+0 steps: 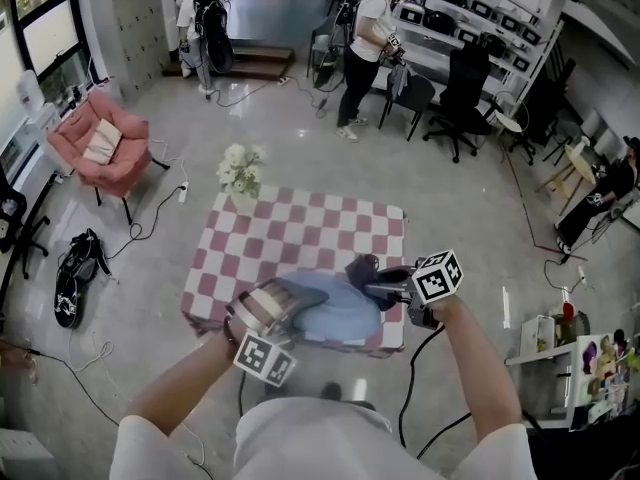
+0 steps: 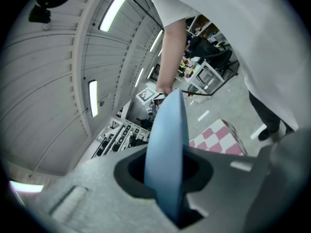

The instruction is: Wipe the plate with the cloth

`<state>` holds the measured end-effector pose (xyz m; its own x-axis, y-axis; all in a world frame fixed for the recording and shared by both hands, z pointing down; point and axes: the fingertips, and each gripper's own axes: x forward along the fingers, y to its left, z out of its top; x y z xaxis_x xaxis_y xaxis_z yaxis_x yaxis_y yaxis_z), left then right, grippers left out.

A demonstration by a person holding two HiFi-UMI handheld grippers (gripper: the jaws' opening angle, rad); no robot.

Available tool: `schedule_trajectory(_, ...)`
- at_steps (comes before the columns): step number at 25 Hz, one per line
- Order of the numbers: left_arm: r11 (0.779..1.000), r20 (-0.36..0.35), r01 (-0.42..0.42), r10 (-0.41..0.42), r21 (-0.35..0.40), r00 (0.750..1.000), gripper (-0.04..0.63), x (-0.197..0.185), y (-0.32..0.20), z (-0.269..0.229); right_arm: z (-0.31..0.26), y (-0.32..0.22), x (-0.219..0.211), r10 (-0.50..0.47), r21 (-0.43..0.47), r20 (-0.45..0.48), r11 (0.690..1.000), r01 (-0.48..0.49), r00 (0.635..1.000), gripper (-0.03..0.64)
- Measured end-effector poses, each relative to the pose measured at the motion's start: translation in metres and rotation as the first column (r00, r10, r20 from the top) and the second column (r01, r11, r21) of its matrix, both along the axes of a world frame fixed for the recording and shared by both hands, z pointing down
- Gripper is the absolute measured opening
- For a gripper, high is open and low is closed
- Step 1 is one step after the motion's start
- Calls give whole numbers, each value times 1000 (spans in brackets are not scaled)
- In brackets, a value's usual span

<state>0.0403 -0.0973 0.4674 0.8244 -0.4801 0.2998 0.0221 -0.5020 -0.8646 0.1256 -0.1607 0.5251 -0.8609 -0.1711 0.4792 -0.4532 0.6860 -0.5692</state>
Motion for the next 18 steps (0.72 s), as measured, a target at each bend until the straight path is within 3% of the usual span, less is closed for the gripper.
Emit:
schedule_trajectory(7, 999, -10, 45, -46, -30, 999, 73, -9, -20, 4, 1, 3, 9, 71, -11, 51, 997, -70, 996, 118)
schedule_trajectory(13, 998, -15, 43, -44, -49, 999, 73, -9, -27, 9, 10, 7, 21, 111, -17, 34, 994, -111, 993, 118)
schedule_trajectory(18, 988, -82, 59, -71, -140, 994, 74, -14, -35, 0, 13, 9, 29, 159, -1, 27, 987, -159, 987, 117)
